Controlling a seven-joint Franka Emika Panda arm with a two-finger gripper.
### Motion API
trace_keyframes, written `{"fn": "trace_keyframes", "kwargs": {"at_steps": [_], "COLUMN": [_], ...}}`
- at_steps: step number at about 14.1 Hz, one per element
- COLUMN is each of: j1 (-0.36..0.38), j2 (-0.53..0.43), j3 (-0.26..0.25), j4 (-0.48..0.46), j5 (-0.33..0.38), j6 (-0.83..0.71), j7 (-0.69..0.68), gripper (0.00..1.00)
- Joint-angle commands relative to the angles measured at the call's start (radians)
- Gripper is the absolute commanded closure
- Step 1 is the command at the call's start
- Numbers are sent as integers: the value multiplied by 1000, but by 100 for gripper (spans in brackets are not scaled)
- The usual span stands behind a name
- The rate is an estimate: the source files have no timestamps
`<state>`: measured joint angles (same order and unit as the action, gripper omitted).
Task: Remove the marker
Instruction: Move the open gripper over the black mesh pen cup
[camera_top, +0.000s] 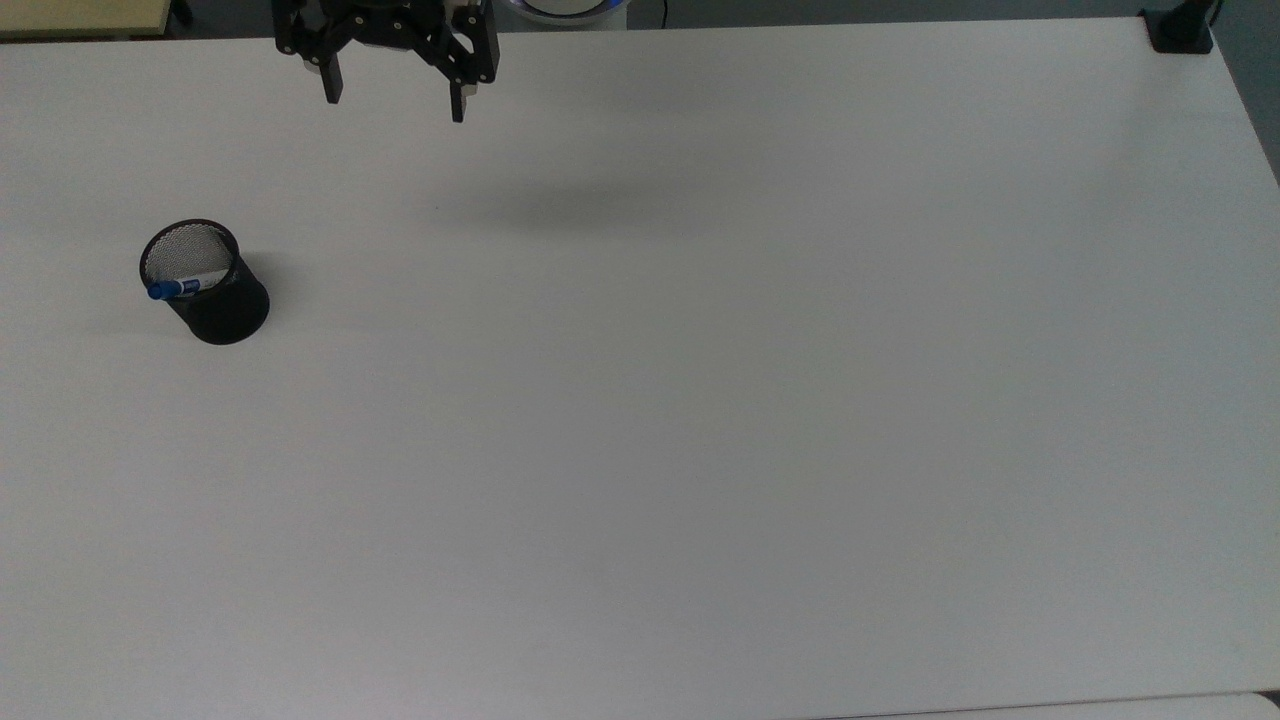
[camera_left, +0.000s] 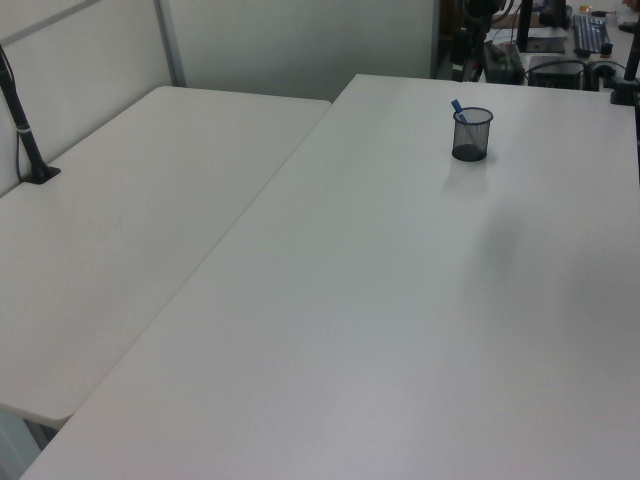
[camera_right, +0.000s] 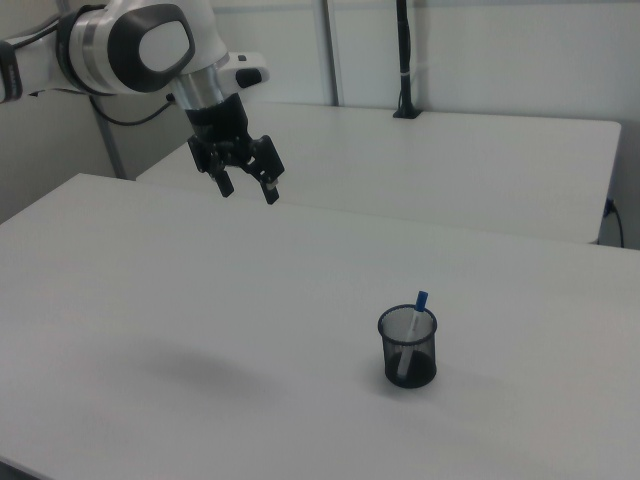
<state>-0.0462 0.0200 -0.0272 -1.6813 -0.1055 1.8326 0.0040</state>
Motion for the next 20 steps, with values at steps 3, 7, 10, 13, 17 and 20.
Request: {"fn": "trace_keyframes", "kwargs": {"at_steps": [3,7,10,13,17,20], "j1": [15,15,5,-32,-124,-202], "j2": [-5,-5,-5,-2,27,50], "j3": [-10,-10,-20,-28,-30,-31], "j4": [17,18,18,18,14,-20], "j5": [-11,-11,-11,-14,-39,-39], "j6": [-59,-59,-58,-58,11,129], "j7": [-19,-19,-28,-160,-320,-320], "gripper": [0,0,0,0,0,0]}}
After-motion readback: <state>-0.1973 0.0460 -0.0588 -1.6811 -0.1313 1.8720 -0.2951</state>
